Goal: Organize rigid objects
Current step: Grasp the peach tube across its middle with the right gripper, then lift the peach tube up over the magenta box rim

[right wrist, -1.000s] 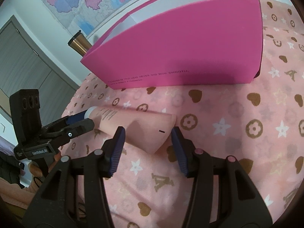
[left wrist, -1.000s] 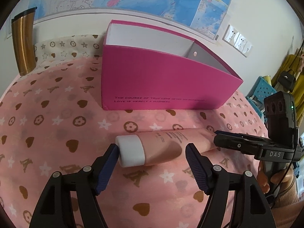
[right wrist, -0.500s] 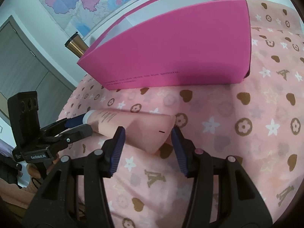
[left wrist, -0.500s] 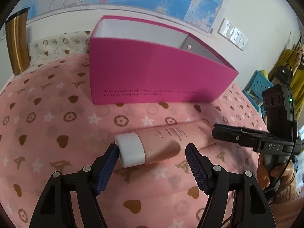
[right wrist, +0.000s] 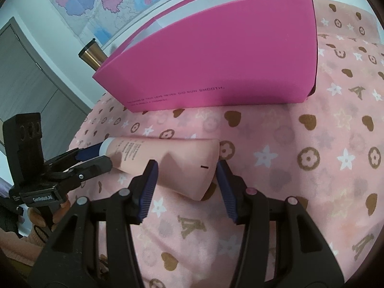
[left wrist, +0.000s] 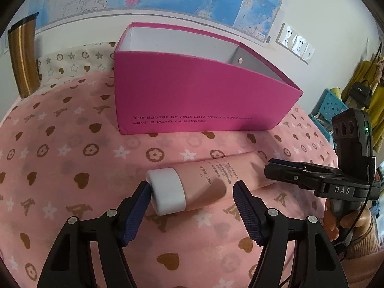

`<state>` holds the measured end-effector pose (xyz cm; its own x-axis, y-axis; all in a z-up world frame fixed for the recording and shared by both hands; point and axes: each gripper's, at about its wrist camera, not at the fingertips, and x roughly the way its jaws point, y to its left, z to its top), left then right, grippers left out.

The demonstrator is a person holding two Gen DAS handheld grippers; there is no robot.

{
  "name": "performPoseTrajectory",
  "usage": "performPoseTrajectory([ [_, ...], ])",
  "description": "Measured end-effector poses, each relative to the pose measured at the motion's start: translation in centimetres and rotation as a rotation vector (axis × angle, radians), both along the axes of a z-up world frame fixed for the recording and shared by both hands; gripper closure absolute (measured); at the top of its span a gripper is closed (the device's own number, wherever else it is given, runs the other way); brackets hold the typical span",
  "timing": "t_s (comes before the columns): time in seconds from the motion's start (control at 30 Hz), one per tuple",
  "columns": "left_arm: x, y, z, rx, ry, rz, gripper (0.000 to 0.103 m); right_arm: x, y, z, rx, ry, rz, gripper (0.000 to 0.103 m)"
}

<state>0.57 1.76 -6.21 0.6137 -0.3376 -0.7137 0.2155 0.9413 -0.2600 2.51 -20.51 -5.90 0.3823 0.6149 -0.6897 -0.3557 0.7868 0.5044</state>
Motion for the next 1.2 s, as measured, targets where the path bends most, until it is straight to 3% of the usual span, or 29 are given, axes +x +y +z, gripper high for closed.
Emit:
performPoseTrajectory([
  [0.77, -0.3, -1.6, 3.0, -0.011, -0.086, -0.048, 0.032, -1.0, -2.0, 3.0, 0.0, -0.105, -0.033, 0.05],
  [1.2, -0.1, -3.2, 5.5, -0.002, -0.158, -0.08, 0.032, -1.0, -3.6, 6.1, 0.003, -0.177, -0.069, 0.05],
])
